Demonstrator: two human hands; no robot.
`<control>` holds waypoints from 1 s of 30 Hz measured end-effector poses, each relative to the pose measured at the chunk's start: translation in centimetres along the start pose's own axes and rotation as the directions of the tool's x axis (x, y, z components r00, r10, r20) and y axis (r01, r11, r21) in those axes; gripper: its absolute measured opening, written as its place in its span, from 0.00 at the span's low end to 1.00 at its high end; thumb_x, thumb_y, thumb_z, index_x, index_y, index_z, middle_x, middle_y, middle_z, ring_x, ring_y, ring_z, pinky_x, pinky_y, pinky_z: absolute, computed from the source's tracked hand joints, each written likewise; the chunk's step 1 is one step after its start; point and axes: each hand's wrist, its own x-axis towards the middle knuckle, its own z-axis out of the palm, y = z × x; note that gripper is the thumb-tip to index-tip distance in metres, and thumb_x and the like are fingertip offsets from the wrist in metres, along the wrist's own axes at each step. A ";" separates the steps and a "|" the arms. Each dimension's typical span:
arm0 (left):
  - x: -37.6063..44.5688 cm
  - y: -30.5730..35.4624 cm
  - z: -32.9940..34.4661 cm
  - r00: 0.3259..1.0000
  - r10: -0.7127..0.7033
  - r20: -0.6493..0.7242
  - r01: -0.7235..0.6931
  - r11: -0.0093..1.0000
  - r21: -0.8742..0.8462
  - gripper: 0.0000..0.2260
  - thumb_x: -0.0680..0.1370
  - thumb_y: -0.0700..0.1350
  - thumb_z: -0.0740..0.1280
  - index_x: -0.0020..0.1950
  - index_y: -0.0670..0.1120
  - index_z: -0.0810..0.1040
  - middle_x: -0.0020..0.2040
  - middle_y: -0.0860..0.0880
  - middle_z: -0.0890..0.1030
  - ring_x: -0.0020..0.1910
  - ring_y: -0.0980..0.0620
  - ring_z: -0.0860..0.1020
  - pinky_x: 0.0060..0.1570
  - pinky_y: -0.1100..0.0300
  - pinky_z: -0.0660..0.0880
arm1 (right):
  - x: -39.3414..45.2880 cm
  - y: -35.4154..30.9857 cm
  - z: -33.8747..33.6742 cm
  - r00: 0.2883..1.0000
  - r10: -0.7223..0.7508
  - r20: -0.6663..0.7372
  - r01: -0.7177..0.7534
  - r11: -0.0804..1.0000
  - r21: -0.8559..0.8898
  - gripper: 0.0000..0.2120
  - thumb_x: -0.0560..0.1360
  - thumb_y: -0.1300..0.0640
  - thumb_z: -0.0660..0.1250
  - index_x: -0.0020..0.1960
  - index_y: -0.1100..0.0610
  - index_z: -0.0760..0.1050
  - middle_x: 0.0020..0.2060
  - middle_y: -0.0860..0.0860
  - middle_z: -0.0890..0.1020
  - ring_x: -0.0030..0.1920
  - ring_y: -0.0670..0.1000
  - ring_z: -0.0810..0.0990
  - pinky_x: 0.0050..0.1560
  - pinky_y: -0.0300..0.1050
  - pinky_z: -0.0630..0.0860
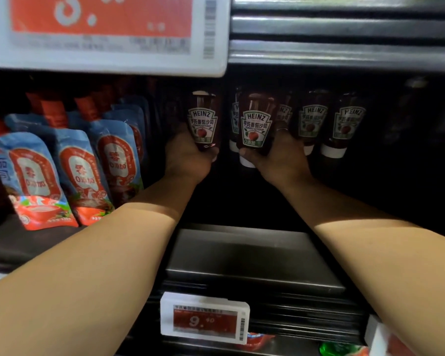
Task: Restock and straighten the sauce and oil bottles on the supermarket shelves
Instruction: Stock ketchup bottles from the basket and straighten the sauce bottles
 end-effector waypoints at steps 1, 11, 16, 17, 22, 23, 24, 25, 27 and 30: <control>0.0 0.0 0.1 1.000 0.009 0.006 -0.009 1.000 -0.002 0.28 0.71 0.44 0.79 0.70 0.46 0.74 0.65 0.47 0.81 0.64 0.48 0.79 0.61 0.62 0.72 | 0.0 0.0 0.2 1.000 0.001 0.008 0.000 1.000 -0.031 0.35 0.70 0.44 0.79 0.71 0.57 0.71 0.65 0.53 0.80 0.66 0.54 0.78 0.60 0.37 0.70; 0.3 -0.2 0.5 0.999 0.009 0.036 -0.010 1.000 0.013 0.30 0.69 0.45 0.81 0.68 0.46 0.74 0.62 0.48 0.82 0.61 0.49 0.80 0.55 0.64 0.71 | 0.1 -0.5 0.7 0.995 -0.026 0.098 0.036 0.994 -0.108 0.34 0.73 0.48 0.76 0.73 0.58 0.68 0.66 0.55 0.80 0.67 0.56 0.77 0.62 0.38 0.69; 0.4 -0.3 0.5 0.999 0.016 0.050 -0.016 1.000 0.003 0.31 0.69 0.44 0.81 0.70 0.46 0.74 0.64 0.47 0.82 0.63 0.48 0.79 0.62 0.59 0.74 | 0.0 -0.4 0.7 0.992 -0.045 0.114 0.059 0.991 -0.117 0.36 0.75 0.48 0.75 0.76 0.59 0.63 0.71 0.58 0.74 0.72 0.59 0.71 0.70 0.44 0.66; 0.4 -0.3 0.5 0.999 0.017 0.046 -0.018 1.000 0.007 0.31 0.69 0.44 0.81 0.70 0.46 0.74 0.64 0.47 0.82 0.64 0.48 0.79 0.61 0.60 0.73 | 0.0 -0.3 0.7 0.992 -0.051 0.119 0.063 0.993 -0.103 0.36 0.75 0.49 0.75 0.75 0.59 0.64 0.71 0.57 0.75 0.72 0.58 0.71 0.69 0.41 0.65; 0.4 -0.1 0.4 0.999 0.002 0.045 -0.002 1.000 0.004 0.31 0.70 0.43 0.80 0.70 0.45 0.74 0.65 0.46 0.81 0.65 0.47 0.79 0.64 0.56 0.74 | 0.0 -0.1 0.7 0.989 -0.045 0.138 0.055 0.996 -0.069 0.33 0.74 0.49 0.76 0.73 0.57 0.67 0.68 0.55 0.78 0.69 0.56 0.75 0.64 0.38 0.65; 0.3 -0.1 0.4 0.999 -0.007 0.046 0.007 1.000 0.005 0.31 0.70 0.43 0.80 0.70 0.46 0.73 0.65 0.46 0.80 0.65 0.47 0.78 0.64 0.56 0.74 | 0.0 -0.1 0.7 0.990 -0.041 0.138 0.052 0.996 -0.072 0.33 0.74 0.49 0.76 0.73 0.57 0.67 0.68 0.54 0.78 0.69 0.56 0.75 0.63 0.37 0.65; 0.2 0.0 0.3 0.999 -0.019 0.048 0.019 1.000 0.013 0.32 0.70 0.44 0.80 0.71 0.46 0.72 0.66 0.46 0.80 0.66 0.46 0.78 0.65 0.55 0.74 | -0.1 -0.1 0.5 0.990 -0.034 0.139 0.045 0.996 -0.076 0.33 0.74 0.48 0.76 0.73 0.56 0.67 0.67 0.54 0.79 0.68 0.55 0.76 0.62 0.36 0.65; 0.0 0.1 0.2 0.998 -0.033 0.053 0.032 0.999 0.022 0.33 0.70 0.44 0.80 0.72 0.46 0.72 0.67 0.46 0.79 0.67 0.45 0.77 0.66 0.54 0.74 | -0.4 -0.2 0.4 0.990 -0.021 0.142 0.032 0.997 -0.076 0.34 0.73 0.47 0.76 0.74 0.55 0.67 0.67 0.53 0.79 0.68 0.55 0.76 0.63 0.36 0.65; -0.6 0.3 -0.3 0.997 -0.049 0.061 0.048 0.999 0.015 0.35 0.70 0.45 0.80 0.73 0.46 0.70 0.69 0.45 0.78 0.69 0.44 0.75 0.68 0.50 0.73 | -1.1 -0.5 -0.4 0.988 0.009 0.151 0.004 0.997 -0.080 0.36 0.73 0.46 0.76 0.75 0.53 0.65 0.68 0.52 0.79 0.69 0.54 0.75 0.67 0.41 0.69; -2.1 0.5 -1.5 0.998 -0.037 0.056 0.038 0.999 -0.011 0.31 0.73 0.43 0.77 0.73 0.45 0.69 0.70 0.43 0.76 0.70 0.42 0.73 0.70 0.50 0.70 | -2.9 -0.4 -2.6 0.988 0.080 0.133 -0.062 0.989 -0.132 0.32 0.74 0.47 0.75 0.74 0.52 0.68 0.66 0.50 0.80 0.67 0.52 0.77 0.64 0.40 0.69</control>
